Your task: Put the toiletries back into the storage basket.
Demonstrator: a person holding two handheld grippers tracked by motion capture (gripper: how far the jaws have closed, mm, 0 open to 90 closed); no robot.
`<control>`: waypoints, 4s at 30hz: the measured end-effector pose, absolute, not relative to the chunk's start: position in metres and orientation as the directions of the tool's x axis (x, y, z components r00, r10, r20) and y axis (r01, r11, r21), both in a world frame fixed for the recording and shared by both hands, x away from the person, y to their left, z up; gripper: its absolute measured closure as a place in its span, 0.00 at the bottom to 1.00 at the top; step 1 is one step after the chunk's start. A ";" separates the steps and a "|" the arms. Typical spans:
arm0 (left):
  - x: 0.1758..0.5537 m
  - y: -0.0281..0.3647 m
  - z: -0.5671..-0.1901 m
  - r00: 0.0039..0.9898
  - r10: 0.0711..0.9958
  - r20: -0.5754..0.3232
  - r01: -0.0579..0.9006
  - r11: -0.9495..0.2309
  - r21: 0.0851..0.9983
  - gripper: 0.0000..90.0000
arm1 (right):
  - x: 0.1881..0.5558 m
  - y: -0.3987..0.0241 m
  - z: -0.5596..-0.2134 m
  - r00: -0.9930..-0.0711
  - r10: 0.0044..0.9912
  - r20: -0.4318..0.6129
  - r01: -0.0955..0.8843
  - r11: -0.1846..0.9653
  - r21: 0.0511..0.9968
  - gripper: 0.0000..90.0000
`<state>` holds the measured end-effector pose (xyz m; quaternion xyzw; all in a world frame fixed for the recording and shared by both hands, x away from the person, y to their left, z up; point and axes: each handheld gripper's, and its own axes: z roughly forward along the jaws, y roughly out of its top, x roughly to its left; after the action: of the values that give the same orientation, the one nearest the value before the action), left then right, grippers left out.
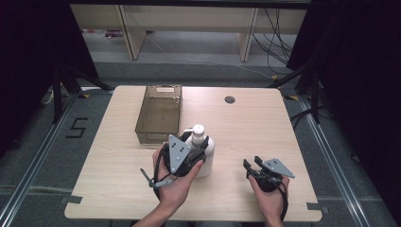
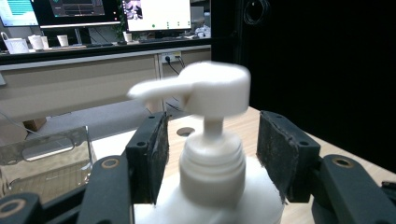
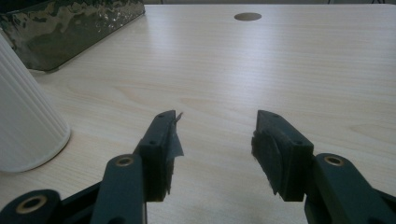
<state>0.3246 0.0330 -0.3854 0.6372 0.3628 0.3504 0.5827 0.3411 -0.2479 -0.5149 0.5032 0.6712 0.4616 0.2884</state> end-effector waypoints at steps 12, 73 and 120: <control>0.328 0.023 -0.379 0.433 0.902 -0.001 0.095 -0.044 0.995 0.51 | 0.339 -0.247 -0.514 -0.326 0.939 0.114 0.429 0.039 0.903 0.55; 0.348 0.099 -0.334 0.326 0.945 0.029 0.038 -0.043 0.998 0.66 | 0.341 -0.248 -0.515 -0.334 0.938 0.094 0.417 0.058 0.907 0.55; 0.367 0.161 -0.308 0.288 0.957 0.034 0.025 -0.043 0.999 0.66 | 0.338 -0.247 -0.513 -0.331 0.938 0.101 0.427 0.053 0.903 0.55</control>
<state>0.3672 0.1611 -0.3081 0.5845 0.4199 0.4240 0.5498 0.3384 -0.2471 -0.5134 0.5082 0.6713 0.4637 0.2757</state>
